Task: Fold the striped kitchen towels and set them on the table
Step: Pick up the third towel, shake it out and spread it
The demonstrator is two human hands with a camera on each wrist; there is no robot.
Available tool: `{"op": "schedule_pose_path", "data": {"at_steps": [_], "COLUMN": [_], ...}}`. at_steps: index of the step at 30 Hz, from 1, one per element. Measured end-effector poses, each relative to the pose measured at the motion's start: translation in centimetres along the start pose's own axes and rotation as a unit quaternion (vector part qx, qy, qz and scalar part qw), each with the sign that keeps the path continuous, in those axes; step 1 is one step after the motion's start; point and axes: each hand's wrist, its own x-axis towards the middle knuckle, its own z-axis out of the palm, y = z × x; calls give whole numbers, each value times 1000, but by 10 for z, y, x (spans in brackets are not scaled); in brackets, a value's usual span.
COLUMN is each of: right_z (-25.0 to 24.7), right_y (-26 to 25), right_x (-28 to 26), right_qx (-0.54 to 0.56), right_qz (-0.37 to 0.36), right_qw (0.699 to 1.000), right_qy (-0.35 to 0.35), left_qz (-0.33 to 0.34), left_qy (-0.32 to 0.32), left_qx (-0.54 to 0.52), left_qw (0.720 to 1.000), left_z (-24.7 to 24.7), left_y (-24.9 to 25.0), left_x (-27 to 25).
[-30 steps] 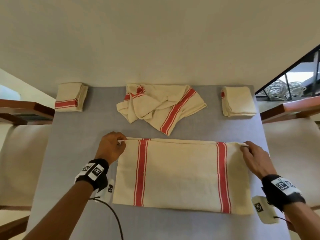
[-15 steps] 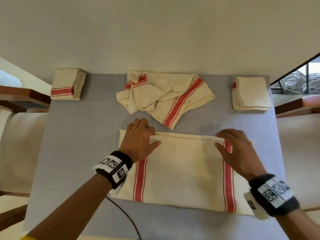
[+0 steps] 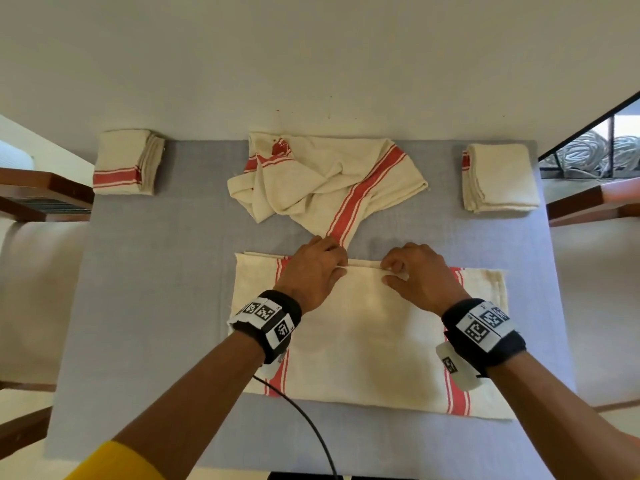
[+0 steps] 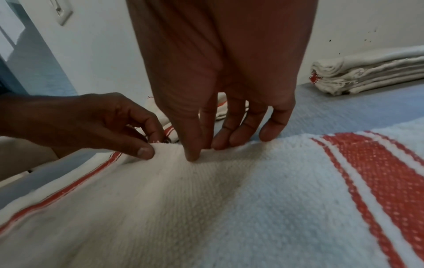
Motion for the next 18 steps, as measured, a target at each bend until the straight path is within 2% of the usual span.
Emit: {"op": "schedule_pose_path", "data": {"at_steps": [9, 18], "right_z": [-4, -13], "right_y": [-10, -6], "right_x": [12, 16], "right_qx": [-41, 5], "right_qz": [23, 10], "right_qw": [998, 999], "right_qy": [-40, -53], "left_qz": [-5, 1], "left_qy": [39, 51], "left_qx": [2, 8], "left_qw": [999, 999], "left_z": [6, 12], "left_y": [0, -7], "left_x": [-1, 6]}}
